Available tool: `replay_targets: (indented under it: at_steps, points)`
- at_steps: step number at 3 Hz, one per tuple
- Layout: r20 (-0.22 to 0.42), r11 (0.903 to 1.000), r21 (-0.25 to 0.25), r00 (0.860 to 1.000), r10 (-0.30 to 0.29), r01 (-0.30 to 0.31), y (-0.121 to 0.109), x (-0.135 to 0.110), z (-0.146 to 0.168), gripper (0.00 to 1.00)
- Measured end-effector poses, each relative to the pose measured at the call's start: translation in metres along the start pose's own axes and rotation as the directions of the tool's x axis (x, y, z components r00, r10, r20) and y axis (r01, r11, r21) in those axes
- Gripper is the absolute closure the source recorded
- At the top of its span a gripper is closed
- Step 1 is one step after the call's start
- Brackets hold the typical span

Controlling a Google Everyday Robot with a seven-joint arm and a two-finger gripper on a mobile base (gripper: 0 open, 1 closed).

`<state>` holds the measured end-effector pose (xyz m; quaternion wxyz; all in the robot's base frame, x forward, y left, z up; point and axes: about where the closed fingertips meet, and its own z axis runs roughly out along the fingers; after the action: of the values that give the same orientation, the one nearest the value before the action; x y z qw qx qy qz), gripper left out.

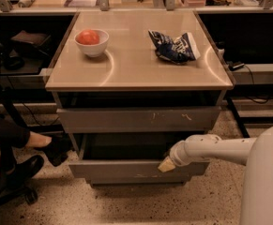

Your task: Open middle drawer

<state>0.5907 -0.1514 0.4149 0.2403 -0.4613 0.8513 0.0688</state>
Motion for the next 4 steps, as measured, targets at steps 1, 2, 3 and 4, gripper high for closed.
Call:
replay_targets:
  at_steps: [1,2,3,4]
  points:
    - [0.000,1.0000,0.000,1.000,0.000,0.000,0.000,0.000,0.000,1.00]
    - [-0.002,1.0000,0.005,1.000,0.001,-0.001,0.008,0.005,-0.004,1.00]
    - [-0.001,1.0000,0.005,1.000,0.001,-0.001,0.008,0.005,-0.004,1.00]
    - [0.006,1.0000,0.004,1.000,-0.005,0.005,0.018,0.011,-0.007,1.00]
